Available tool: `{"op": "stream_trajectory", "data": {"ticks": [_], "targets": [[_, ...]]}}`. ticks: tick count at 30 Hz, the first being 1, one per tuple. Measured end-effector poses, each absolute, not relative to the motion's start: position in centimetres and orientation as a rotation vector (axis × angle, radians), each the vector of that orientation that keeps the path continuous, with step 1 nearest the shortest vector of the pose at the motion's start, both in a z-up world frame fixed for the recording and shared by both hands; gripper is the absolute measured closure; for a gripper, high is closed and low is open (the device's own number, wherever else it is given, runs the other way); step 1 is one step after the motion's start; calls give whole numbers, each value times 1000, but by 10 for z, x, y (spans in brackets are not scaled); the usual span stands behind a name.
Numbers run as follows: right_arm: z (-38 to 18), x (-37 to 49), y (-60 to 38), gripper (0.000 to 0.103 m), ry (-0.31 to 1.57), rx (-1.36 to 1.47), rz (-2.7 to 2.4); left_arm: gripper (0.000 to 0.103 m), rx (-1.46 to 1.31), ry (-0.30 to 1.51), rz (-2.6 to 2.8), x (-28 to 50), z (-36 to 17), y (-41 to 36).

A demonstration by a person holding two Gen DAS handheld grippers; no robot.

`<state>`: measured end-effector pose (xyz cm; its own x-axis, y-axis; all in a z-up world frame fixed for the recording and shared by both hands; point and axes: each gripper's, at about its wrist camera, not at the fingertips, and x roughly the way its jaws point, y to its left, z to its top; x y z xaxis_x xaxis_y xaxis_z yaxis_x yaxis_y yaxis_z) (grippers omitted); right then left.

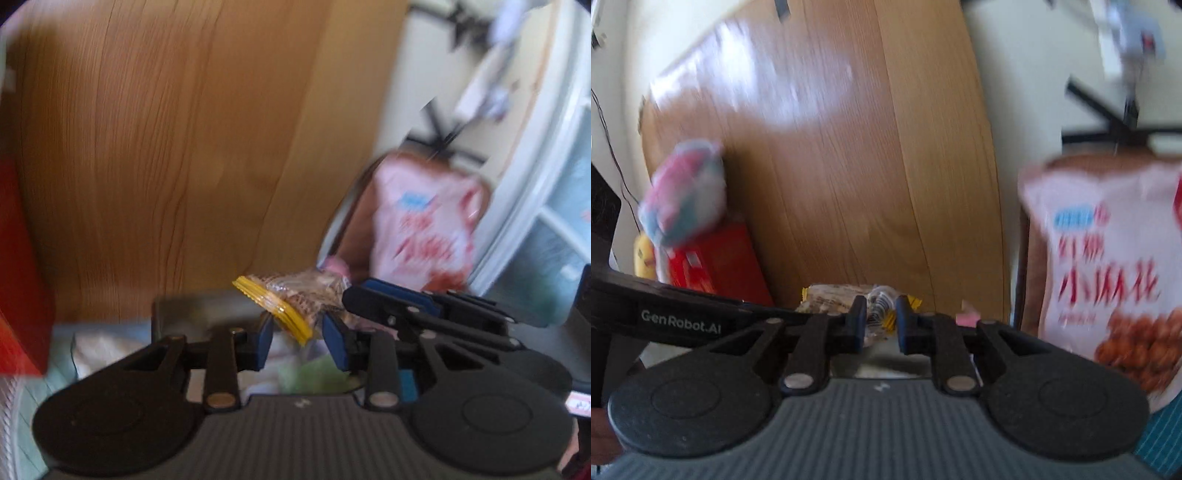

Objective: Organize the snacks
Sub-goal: 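Carry the nut bag into the black tin box and release with the right tool, then grasp the translucent green pack with the right tool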

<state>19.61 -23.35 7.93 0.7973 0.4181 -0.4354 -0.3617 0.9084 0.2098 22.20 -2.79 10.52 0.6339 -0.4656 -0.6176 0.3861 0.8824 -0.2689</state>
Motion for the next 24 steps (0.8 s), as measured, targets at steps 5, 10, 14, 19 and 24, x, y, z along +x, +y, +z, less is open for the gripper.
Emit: {"op": "stream_trajectory", "data": {"ticks": [5,10,14,19,24], "targets": [[61,200,-225,78,560,80,405,61,-50,774,-398,226,77,-25],[85,159,-241,71,483,154,473,59,-118,714,-405,190,92,10],[83,115,-245,68,491,138,525,57,-177,688,-381,147,95,46],[46,96,-237,53,612,62,500,57,-189,736,-376,96,71,64],[13,95,-226,36,776,-27,470,57,-272,814,-428,65,38,68]]}}
